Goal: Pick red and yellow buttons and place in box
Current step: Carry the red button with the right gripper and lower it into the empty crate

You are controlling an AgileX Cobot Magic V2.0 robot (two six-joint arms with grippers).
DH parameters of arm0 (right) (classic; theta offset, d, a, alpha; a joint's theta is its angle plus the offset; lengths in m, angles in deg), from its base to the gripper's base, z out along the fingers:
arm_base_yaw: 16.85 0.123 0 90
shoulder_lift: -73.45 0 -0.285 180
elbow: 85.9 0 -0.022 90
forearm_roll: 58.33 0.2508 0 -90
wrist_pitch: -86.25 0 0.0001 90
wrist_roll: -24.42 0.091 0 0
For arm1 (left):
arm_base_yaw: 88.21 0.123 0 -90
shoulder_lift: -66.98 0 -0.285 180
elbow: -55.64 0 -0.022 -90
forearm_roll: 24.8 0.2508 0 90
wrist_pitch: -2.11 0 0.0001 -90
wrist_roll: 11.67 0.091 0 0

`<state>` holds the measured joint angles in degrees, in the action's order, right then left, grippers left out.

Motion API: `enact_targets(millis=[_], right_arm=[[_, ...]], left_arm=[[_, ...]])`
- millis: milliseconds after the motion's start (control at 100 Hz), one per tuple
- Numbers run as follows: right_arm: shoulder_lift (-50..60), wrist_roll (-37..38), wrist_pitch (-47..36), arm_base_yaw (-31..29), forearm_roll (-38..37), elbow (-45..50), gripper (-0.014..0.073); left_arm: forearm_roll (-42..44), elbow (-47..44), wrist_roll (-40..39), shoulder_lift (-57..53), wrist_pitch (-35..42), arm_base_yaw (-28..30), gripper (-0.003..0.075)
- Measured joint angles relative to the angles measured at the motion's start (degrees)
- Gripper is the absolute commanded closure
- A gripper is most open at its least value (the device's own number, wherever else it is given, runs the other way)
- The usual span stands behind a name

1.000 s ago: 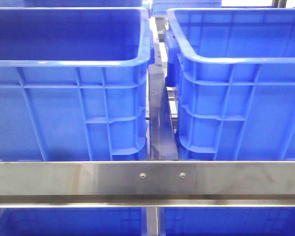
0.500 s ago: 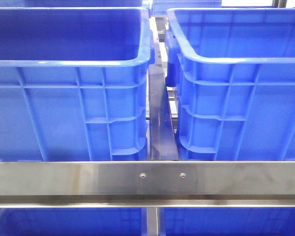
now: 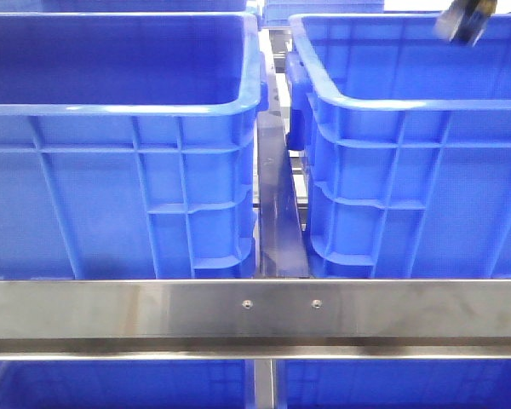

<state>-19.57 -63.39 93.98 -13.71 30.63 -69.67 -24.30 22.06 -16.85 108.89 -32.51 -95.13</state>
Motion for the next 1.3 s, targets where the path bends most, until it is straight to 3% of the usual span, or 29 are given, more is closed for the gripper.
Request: enact_targets(millis=[630, 1300], right_arm=[[-21.70, -6.65, -5.27, 1.12, 0.33, -12.78, 0.0468], [-27.57, -6.88, -7.32, 1.12, 0.44, -16.42, 0.0461]], left_arm=[[0.10, 0.00, 0.00, 0.00, 0.39, 0.00, 0.0739], [0.10, 0.00, 0.00, 0.00, 1.15, 0.00, 0.0739]])
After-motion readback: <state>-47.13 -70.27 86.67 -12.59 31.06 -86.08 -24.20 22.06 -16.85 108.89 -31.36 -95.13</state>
